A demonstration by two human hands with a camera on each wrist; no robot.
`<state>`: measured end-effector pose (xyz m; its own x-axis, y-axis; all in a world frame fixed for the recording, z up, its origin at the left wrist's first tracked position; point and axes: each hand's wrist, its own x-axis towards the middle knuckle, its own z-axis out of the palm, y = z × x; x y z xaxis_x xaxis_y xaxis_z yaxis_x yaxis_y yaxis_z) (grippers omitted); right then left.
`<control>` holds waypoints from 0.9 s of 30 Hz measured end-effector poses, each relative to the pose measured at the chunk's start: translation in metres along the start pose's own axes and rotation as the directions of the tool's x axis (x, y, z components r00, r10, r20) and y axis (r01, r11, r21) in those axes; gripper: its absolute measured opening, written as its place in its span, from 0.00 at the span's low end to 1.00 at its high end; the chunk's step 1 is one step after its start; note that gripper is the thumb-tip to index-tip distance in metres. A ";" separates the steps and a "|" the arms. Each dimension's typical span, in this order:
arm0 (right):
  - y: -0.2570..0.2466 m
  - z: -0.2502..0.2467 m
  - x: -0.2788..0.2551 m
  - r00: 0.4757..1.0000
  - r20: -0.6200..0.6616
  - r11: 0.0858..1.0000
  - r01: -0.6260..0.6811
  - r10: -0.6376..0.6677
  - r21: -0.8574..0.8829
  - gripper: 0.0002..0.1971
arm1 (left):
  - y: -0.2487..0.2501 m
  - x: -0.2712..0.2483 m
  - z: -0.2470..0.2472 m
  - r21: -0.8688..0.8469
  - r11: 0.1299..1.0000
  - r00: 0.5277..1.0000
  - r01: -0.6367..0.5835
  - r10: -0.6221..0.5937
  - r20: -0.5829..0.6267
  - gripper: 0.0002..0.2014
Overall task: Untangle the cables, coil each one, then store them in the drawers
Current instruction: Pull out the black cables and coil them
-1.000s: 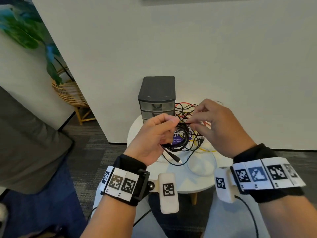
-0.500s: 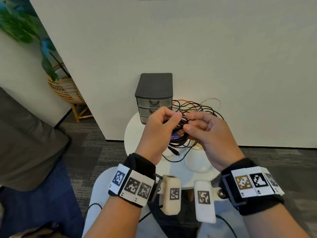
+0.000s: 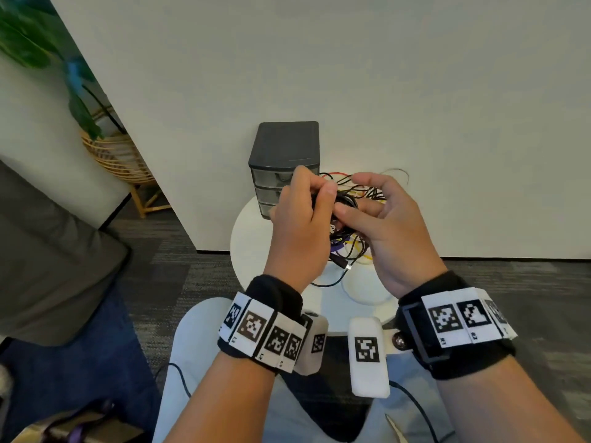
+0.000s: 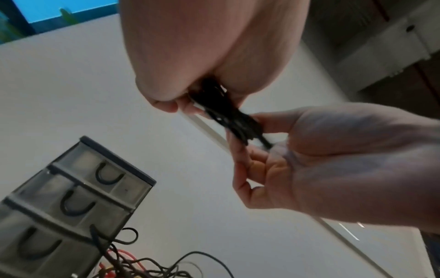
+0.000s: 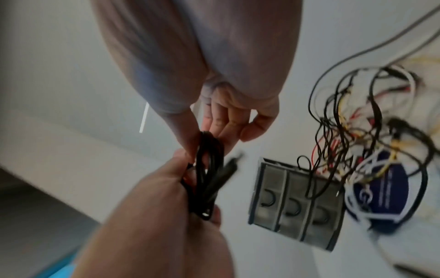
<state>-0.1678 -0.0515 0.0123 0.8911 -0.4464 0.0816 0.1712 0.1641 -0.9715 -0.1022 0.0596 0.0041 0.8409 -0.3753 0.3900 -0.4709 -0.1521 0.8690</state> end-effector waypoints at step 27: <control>0.021 0.001 0.001 0.986 -0.002 0.767 -0.131 0.169 0.628 0.27 | -0.030 -0.001 -0.017 -0.099 0.995 0.980 0.026 -0.006 0.200 0.09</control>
<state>-0.1629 -0.0472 -0.0074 0.9065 -0.4136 -0.0845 0.2788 0.7367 -0.6161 -0.0841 0.0800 -0.0167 0.7732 -0.5499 0.3158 -0.4196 -0.0704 0.9050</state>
